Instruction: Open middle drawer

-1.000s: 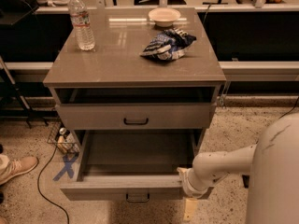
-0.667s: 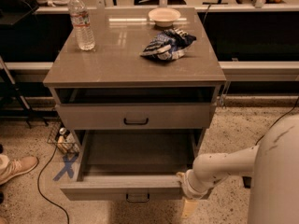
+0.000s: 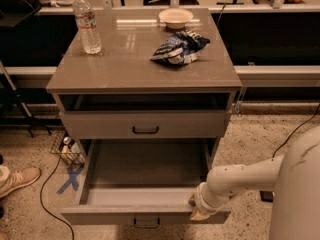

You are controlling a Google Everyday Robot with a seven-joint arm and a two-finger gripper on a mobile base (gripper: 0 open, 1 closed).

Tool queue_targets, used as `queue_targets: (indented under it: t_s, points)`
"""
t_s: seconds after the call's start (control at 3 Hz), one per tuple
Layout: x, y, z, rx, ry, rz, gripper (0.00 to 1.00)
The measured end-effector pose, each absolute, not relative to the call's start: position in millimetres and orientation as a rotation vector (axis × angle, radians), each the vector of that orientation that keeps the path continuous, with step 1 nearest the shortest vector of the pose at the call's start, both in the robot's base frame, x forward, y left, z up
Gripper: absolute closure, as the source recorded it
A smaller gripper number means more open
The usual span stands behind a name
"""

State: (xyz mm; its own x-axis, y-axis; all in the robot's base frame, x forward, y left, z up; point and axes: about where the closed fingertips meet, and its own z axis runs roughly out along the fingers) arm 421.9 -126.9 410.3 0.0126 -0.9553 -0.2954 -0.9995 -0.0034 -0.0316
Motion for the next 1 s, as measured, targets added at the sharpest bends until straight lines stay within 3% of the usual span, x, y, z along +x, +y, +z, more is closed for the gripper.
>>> queue_targets:
  t_s: [0.33,0.67,1.0]
  points:
    - [421.8,-126.9,410.2,-2.055,2.038,0.278,0.35]
    - [420.8,-126.4,409.3,-2.057,2.038,0.281,0.04]
    - [420.5,-126.3,409.1,-2.058,2.038,0.282,0.00]
